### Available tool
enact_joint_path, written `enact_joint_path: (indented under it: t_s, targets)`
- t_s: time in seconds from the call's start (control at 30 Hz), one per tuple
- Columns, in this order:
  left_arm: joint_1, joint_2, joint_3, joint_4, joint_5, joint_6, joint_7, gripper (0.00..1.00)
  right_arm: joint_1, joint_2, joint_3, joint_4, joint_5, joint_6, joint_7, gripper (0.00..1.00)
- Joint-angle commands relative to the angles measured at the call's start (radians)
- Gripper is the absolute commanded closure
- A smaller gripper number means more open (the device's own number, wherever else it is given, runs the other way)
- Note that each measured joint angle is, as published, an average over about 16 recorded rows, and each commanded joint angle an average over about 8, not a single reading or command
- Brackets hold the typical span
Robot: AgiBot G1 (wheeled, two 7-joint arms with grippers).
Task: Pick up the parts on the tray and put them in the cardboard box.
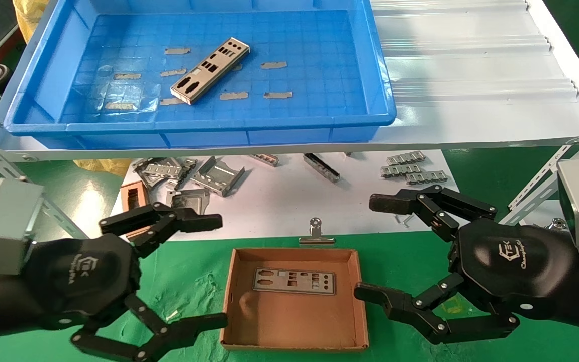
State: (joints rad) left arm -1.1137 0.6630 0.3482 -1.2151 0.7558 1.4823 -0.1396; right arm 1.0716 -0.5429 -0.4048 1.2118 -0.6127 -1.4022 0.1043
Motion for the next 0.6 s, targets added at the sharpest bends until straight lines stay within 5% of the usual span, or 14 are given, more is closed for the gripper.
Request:
enact_joint_path:
  t_s: [0.03, 0.6]
  targets:
    - [0.013, -0.017, -0.023, -0.023, -0.008, 0.004, -0.016, 0.0, 0.0, 0.0, 0.0, 0.0, 0.0, 0.0, 0.0, 0.0]
    - [0.046, -0.06, -0.08, -0.08, -0.032, 0.017, -0.052, 0.0, 0.0, 0.0, 0.0, 0.0, 0.0, 0.0, 0.0, 0.0]
